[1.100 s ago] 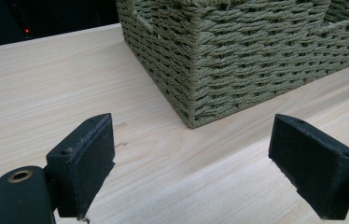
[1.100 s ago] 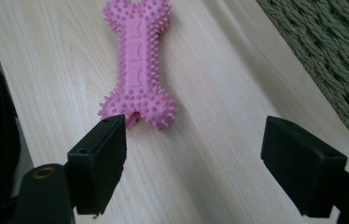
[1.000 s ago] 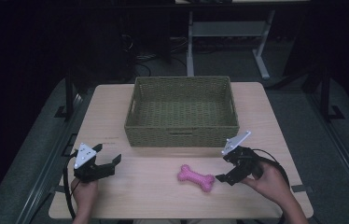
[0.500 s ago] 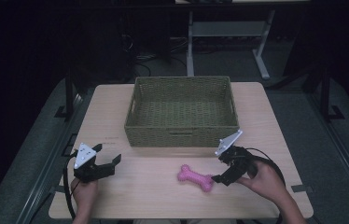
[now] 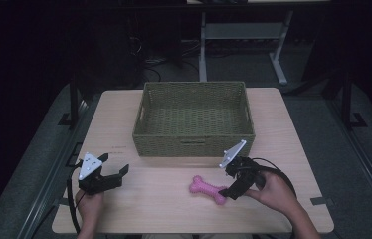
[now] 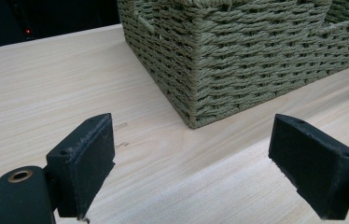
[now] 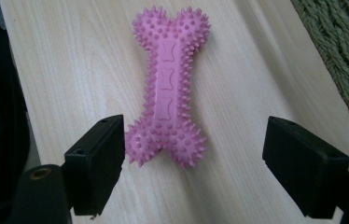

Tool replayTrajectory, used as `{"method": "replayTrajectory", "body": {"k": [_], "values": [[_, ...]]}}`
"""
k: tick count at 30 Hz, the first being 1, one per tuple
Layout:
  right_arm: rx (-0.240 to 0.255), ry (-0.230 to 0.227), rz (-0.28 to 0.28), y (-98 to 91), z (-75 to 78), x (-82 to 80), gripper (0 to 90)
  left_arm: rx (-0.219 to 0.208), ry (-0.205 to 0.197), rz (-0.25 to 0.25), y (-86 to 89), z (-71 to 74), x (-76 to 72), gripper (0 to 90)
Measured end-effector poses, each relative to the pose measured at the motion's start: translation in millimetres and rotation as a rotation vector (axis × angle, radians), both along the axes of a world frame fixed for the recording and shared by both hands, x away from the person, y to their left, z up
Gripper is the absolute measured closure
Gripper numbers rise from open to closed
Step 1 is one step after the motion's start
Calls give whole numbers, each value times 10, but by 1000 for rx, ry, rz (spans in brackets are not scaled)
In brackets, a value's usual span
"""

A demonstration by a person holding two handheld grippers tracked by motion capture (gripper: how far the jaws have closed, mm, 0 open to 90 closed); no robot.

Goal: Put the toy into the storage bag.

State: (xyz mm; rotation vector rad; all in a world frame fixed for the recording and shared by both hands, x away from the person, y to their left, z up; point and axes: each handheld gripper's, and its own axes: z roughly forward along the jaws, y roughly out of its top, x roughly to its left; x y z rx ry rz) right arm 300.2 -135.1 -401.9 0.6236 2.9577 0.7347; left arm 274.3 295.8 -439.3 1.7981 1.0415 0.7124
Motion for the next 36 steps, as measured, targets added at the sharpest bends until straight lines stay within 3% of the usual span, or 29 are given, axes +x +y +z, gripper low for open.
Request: {"method": "replayTrajectory", "body": {"k": [22, 36], "values": [[-21, 21, 53, 268, -85, 21, 232, -3, -4, 1, 8, 4, -3, 139], [-36, 26, 85, 400, -137, 38, 313, 0, -2, -1, 13, 5, -3, 139]]}}
